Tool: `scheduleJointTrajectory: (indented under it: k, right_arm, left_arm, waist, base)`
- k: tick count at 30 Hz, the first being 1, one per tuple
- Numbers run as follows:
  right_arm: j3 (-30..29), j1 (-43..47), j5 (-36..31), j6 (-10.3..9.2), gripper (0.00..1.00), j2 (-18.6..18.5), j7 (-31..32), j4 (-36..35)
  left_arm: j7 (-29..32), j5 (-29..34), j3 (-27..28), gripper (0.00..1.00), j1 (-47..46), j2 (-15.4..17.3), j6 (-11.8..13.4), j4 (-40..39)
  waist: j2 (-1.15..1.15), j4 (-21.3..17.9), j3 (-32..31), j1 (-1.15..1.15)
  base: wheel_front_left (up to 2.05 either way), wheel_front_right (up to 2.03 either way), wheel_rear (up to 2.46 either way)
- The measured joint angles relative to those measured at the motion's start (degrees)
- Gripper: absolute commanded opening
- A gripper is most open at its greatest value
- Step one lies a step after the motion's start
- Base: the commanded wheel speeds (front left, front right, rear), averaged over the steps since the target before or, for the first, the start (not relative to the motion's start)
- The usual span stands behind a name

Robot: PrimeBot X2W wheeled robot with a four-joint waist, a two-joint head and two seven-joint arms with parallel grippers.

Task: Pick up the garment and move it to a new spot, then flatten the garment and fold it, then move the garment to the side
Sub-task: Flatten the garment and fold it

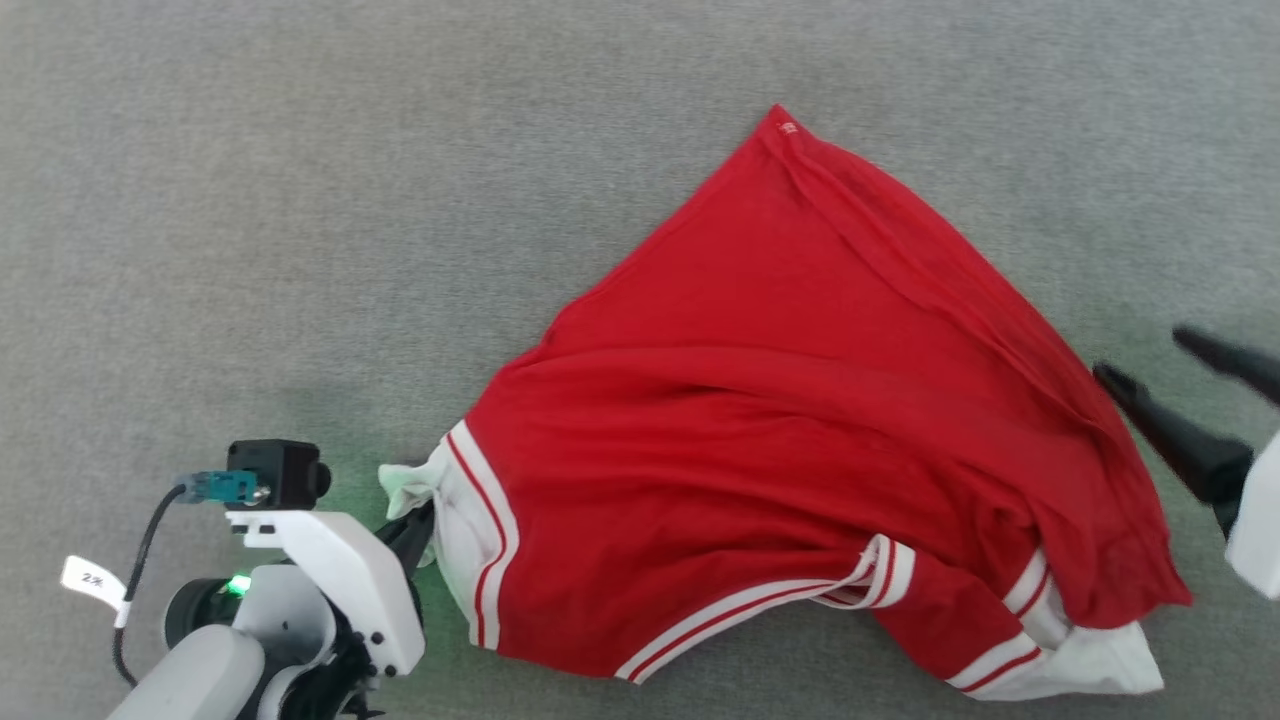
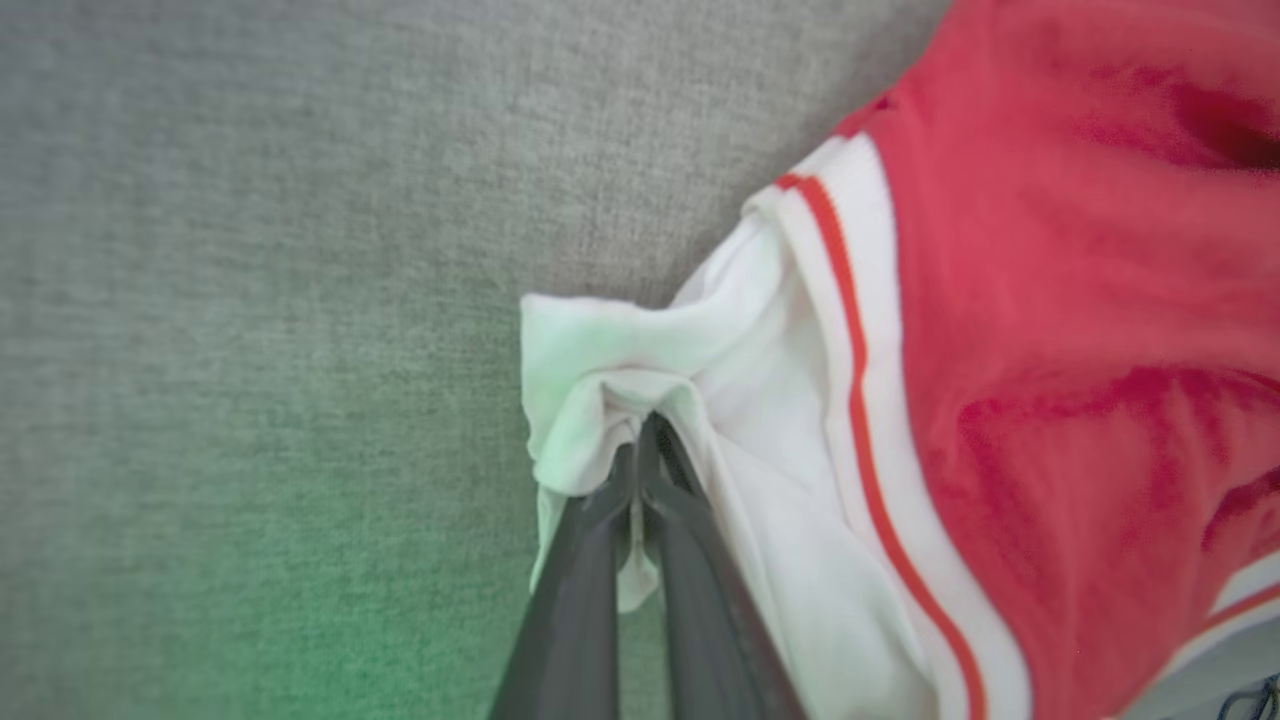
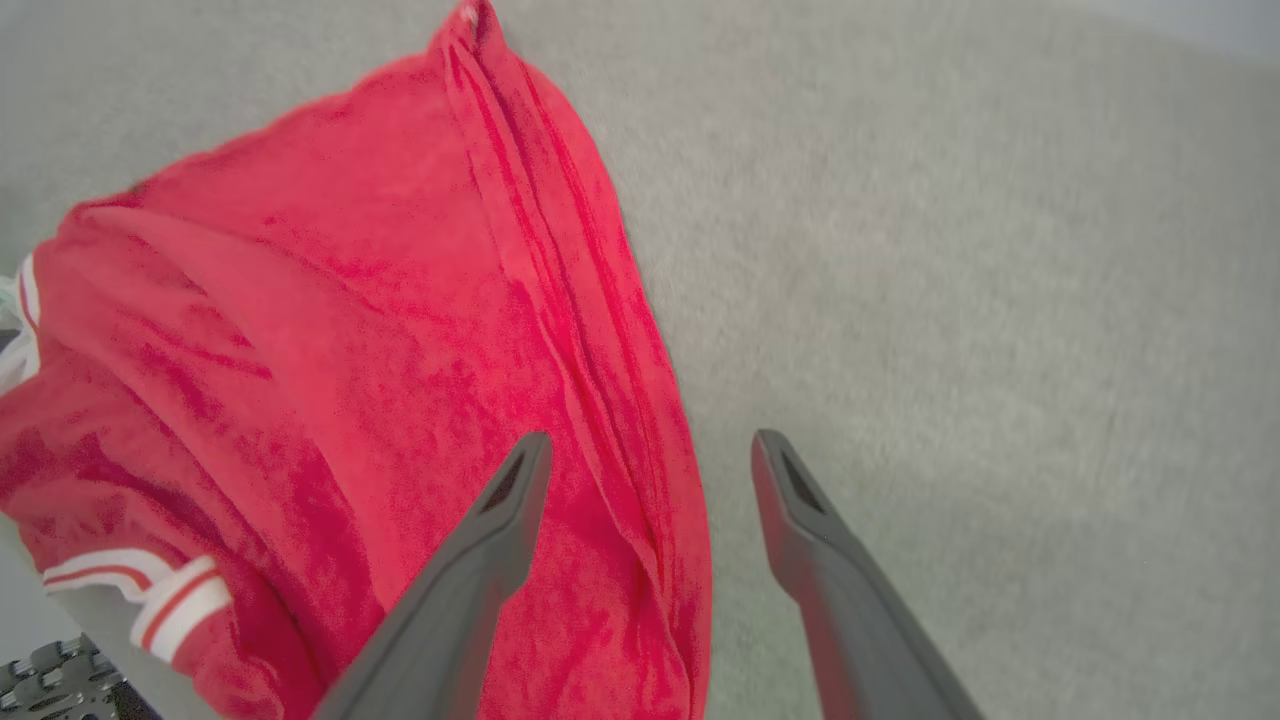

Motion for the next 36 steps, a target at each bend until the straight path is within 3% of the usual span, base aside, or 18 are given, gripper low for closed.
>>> scheduleJointTrajectory:
  k: [3, 7, 15, 25, 33, 34, 35, 36]
  right_arm:
    - [0.98, -4.32, -1.96, -0.01, 1.0, 0.59, -1.64, -1.08]
    - [5.88, -13.02, -4.14, 0.0, 1.0, 1.07, -4.68, 2.55]
    - [19.44, -30.52, -3.19, 0.0, 1.0, 1.16, -5.98, 18.52]
    - [35.32, -44.6, 0.78, 0.0, 1.0, -1.55, -1.2, 38.07]
    - [44.88, -51.78, 6.9, -0.08, 1.0, -3.11, 7.45, 44.13]
    - [45.73, -52.41, 7.79, -0.08, 0.29, -3.35, 8.18, 44.32]
    - [47.04, -53.1, 9.29, -0.08, 0.0, -3.79, 8.78, 44.22]
    - [47.43, -53.29, 9.73, -0.05, 0.0, -4.02, 8.65, 44.3]
  left_arm:
    - [-0.25, 0.13, -0.59, 0.0, -0.69, -0.98, -0.54, 0.15]
    - [-0.57, 0.42, -1.43, 0.0, -2.07, -2.43, -1.62, 0.82]
    - [-0.81, 1.52, -4.28, 0.0, -6.04, -6.14, -4.12, 3.52]
    - [-1.89, 2.63, -7.15, 0.0, -10.38, -11.57, -7.88, 8.24]
    - [-2.85, 2.55, -7.73, 0.0, -11.94, -13.69, -9.93, 11.7]
    - [-2.92, 2.54, -7.75, 0.0, -12.07, -13.74, -10.09, 12.1]
    - [-2.9, 2.44, -7.73, 0.0, -12.45, -13.74, -10.37, 12.82]
    - [-2.65, 2.43, -7.68, 0.0, -12.72, -13.6, -10.44, 13.07]
  waist:
    - [0.0, 1.42, 0.13, 0.0]
    - [0.0, 3.57, 0.55, 0.0]
    - [0.0, 9.02, 1.92, 0.0]
    - [0.0, 16.33, 4.14, 0.0]
    - [0.0, 18.61, 5.44, 0.0]
    - [0.0, 18.59, 5.45, 0.0]
    - [0.0, 18.41, 5.35, 0.0]
    - [0.0, 18.21, 5.29, 0.0]
  base:
    - [0.0, 0.0, 0.0]
    - [0.0, 0.0, 0.0]
    - [0.0, 0.0, 0.0]
    - [0.0, 0.0, 0.0]
    - [0.0, 0.0, 0.0]
    - [0.0, 0.0, 0.0]
    - [0.0, 0.0, 0.0]
    - [0.0, 0.0, 0.0]
